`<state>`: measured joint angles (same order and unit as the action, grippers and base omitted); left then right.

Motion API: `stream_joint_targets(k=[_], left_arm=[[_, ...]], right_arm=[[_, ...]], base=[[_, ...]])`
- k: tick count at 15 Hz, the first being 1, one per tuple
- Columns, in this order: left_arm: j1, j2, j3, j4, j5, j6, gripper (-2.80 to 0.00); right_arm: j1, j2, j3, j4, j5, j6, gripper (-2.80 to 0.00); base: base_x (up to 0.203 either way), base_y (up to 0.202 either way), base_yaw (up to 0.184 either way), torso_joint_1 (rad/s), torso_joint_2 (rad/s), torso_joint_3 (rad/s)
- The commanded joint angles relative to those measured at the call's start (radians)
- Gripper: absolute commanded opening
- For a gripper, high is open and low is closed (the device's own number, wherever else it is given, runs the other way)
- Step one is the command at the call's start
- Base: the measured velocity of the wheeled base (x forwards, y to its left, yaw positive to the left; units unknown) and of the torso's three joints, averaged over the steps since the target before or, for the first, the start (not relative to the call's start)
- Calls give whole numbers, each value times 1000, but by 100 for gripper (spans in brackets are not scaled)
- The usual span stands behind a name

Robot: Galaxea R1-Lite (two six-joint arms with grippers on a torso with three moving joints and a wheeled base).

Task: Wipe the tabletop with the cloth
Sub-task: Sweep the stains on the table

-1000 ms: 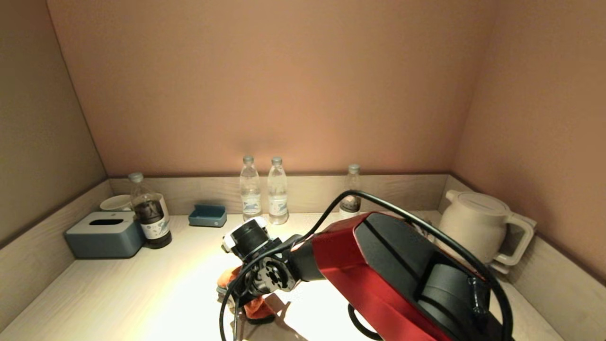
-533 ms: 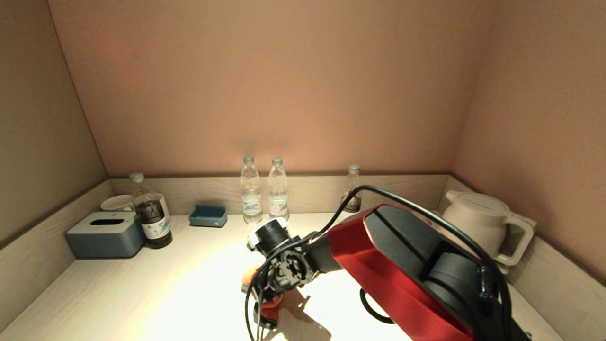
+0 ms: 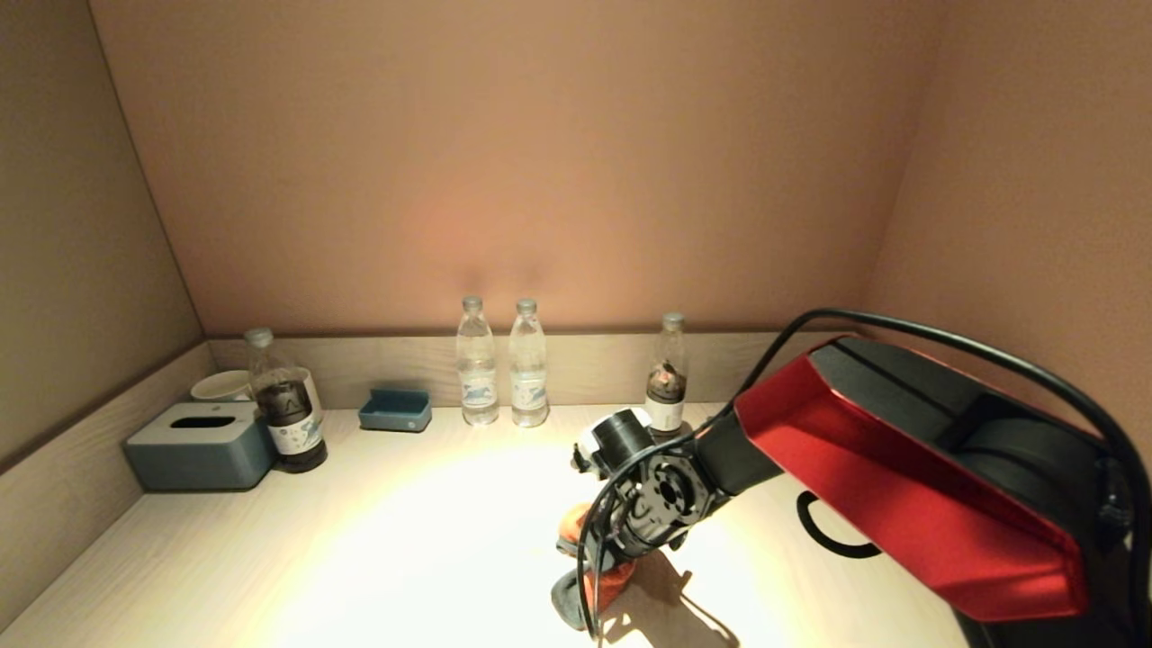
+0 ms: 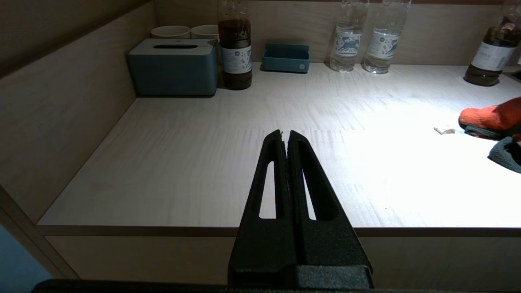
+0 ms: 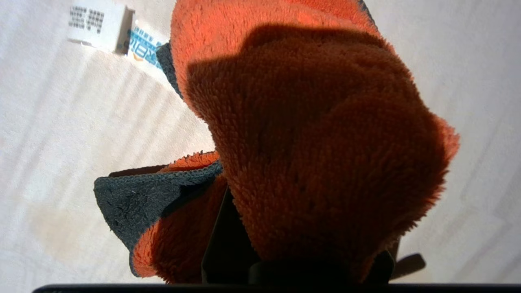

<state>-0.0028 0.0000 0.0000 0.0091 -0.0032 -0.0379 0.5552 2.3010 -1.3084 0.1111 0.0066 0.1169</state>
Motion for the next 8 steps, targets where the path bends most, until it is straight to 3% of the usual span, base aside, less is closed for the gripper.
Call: stream_joint_targets(k=[1, 4, 8], left_arm=[[0, 0, 0, 0, 0, 0, -280], [0, 0, 0, 0, 0, 0, -280], [0, 0, 0, 0, 0, 0, -280]], right_arm=[[-48, -100, 131, -80, 1, -31, -280], [-52, -154, 262, -155, 3, -41, -280], [13, -174, 274, -175, 3, -35, -280]], base=[[0, 0, 0, 0, 0, 0], [0, 0, 0, 0, 0, 0], [0, 0, 0, 0, 0, 0]])
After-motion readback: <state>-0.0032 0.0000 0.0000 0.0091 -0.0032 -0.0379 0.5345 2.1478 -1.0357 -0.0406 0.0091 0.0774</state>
